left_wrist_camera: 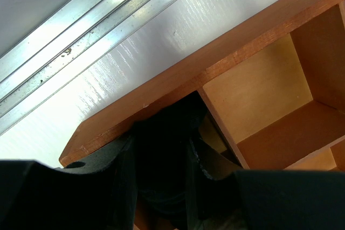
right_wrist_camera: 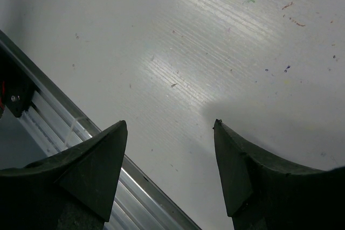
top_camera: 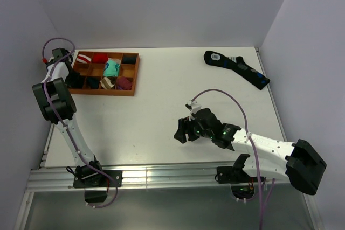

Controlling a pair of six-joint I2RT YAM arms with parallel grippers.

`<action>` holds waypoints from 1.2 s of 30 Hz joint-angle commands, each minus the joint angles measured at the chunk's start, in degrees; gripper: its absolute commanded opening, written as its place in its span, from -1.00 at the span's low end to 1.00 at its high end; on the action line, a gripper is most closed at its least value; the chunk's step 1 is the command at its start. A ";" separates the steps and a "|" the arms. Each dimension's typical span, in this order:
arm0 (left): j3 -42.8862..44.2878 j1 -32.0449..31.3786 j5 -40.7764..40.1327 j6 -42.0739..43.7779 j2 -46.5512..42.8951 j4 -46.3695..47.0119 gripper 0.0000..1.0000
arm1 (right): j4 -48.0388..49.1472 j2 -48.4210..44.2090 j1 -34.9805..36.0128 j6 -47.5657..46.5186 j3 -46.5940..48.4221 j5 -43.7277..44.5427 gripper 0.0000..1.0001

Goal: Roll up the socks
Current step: Place the sock in the storage box.

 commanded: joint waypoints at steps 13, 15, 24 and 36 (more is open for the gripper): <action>-3.46 1.63 -1.77 3.05 -2.69 -7.57 -0.26 | 1.43 -1.40 -0.06 -1.38 1.01 0.11 0.45; -2.66 1.72 -1.15 3.05 -3.22 -8.00 -0.24 | 1.43 -1.58 -0.06 -1.46 1.01 0.19 0.44; -1.52 1.72 -0.45 2.87 -5.68 -9.15 0.08 | 1.60 -1.58 -0.06 -1.38 1.01 0.11 0.44; -1.87 1.63 5.27 1.99 -10.52 -6.07 0.21 | 1.60 -1.32 -0.06 -1.38 1.01 0.11 0.44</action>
